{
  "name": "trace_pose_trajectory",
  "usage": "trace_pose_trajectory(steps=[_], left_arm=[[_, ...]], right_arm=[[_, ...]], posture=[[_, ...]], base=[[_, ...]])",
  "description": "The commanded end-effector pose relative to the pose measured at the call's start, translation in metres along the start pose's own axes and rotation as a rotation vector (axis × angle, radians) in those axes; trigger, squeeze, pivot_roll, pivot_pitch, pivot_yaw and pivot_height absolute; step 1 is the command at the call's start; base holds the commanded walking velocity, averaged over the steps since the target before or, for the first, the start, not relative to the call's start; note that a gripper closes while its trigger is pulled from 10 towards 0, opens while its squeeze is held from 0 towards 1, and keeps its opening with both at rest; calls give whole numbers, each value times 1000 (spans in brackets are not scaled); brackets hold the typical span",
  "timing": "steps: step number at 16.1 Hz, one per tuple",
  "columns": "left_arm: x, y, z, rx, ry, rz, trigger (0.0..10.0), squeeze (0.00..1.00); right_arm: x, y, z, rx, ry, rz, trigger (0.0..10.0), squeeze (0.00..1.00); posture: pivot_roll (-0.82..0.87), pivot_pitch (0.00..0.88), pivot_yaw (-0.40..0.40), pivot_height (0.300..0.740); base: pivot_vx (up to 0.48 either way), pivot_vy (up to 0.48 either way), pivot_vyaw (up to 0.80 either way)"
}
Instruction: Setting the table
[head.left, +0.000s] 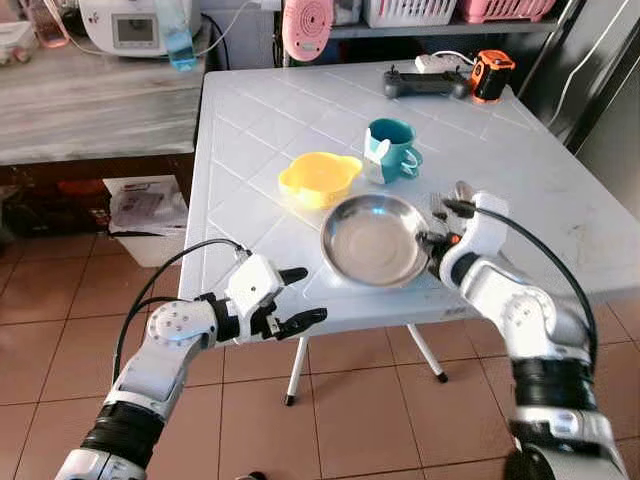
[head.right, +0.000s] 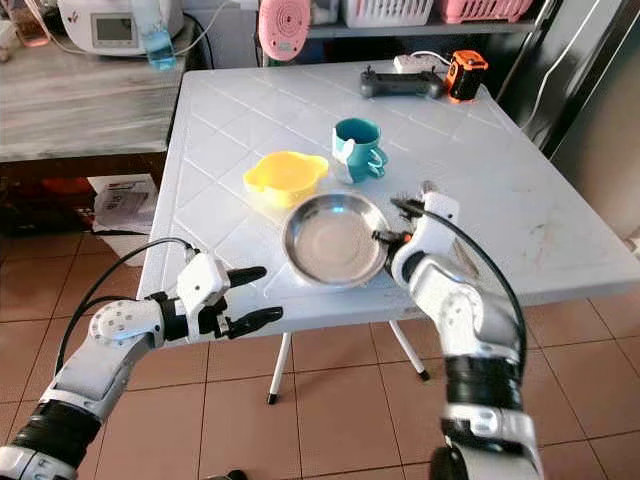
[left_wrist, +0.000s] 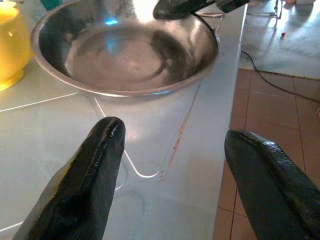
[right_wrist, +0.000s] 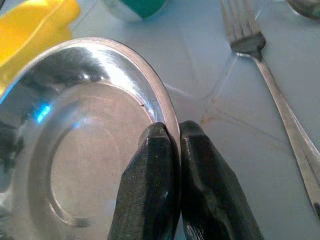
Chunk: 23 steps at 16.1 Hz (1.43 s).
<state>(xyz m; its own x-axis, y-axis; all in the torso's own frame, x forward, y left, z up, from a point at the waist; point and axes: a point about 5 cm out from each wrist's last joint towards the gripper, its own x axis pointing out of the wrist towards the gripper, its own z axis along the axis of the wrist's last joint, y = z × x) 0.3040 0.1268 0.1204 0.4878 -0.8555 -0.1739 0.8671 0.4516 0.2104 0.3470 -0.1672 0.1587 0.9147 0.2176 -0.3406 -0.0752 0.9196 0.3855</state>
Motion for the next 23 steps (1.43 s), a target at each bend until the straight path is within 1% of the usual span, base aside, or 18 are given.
trace_pose_trajectory(steps=[1, 2, 3, 4, 5, 6, 7, 8, 10, 12, 13, 14, 17, 19, 20, 21, 22, 23], left_arm=[[1, -2, 1, 15, 11, -15, 10000, 0], [1, -2, 1, 17, 13, -18, 10000, 0], [2, -2, 1, 17, 13, -19, 10000, 0], [2, -2, 1, 18, 13, -21, 10000, 0], [2, -2, 1, 18, 14, -21, 10000, 0], [2, -1, 1, 19, 14, -22, 10000, 0], [2, -1, 1, 20, 15, -22, 10000, 0], [2, -1, 1, 20, 14, -22, 10000, 0], [2, -1, 2, 20, 14, -21, 10000, 0], [2, -1, 2, 20, 14, -21, 10000, 0], [2, -2, 2, 19, 13, -22, 10000, 0], [2, -2, 2, 19, 13, -23, 10000, 0], [3, -1, 2, 20, 12, -23, 10000, 0], [3, -2, 2, 21, 12, -24, 10000, 0], [3, -2, 2, 22, 12, -25, 10000, 0], [3, -2, 2, 22, 12, -26, 10000, 0], [3, -2, 2, 22, 12, -26, 10000, 0], [3, -2, 2, 22, 12, -27, 10000, 0]], right_arm=[[-3, -5, -9, -25, 54, 8, 0, 0], [-8, -16, -10, -89, 60, -27, 0, 0], [-10, -19, -11, -90, 69, -23, 0, 0], [-13, -24, -14, -120, 89, -25, 2863, 0], [-15, -27, -15, -140, 98, -35, 9647, 0], [-16, -34, -16, -166, 103, -54, 10000, 651], [-17, -37, -17, -173, 100, -61, 10000, 1000], [-17, -38, -16, -190, 87, -64, 10000, 1000], [-17, -37, -12, -256, 49, -59, 10000, 1000], [-17, -34, -12, -273, 44, -31, 10000, 1000], [-16, -33, -11, -317, 30, -28, 10000, 1000], [-16, -33, -10, -321, 24, -33, 10000, 1000], [-15, -28, 2, -309, -32, 0, 10000, 1000], [-14, -27, 7, -292, -54, 6, 10000, 1000], [-13, -27, 7, -277, -45, 8, 10000, 1000], [-11, -26, 7, -243, -41, 24, 10000, 1000], [-10, -25, 6, -241, -40, 34, 10000, 1000], [-7, -23, 5, -220, -29, 59, 10000, 1000]], posture=[[110, 139, -15, 740], [109, 140, -10, 740], [109, 140, -10, 740], [109, 140, -10, 740], [109, 140, -10, 740], [109, 141, -7, 740], [109, 141, -7, 740], [110, 140, -6, 740], [110, 140, -6, 740], [110, 140, -6, 740], [110, 140, -6, 740], [112, 139, -6, 740], [114, 133, -4, 740], [114, 133, -4, 740], [114, 132, -3, 740], [114, 132, -3, 740], [115, 132, -4, 740], [115, 132, -4, 740]], base=[[0, 0, 0], [0, 0, 0], [0, 0, 0], [0, 0, 0], [0, 0, 0], [0, 0, 0], [0, 0, 0], [0, 0, 0], [0, 0, 0], [0, 0, 0], [0, 0, 0], [0, 0, 0], [0, 0, 0], [0, 0, 0], [0, 0, 0], [0, 0, 0], [0, 0, 0], [0, 0, 0]])
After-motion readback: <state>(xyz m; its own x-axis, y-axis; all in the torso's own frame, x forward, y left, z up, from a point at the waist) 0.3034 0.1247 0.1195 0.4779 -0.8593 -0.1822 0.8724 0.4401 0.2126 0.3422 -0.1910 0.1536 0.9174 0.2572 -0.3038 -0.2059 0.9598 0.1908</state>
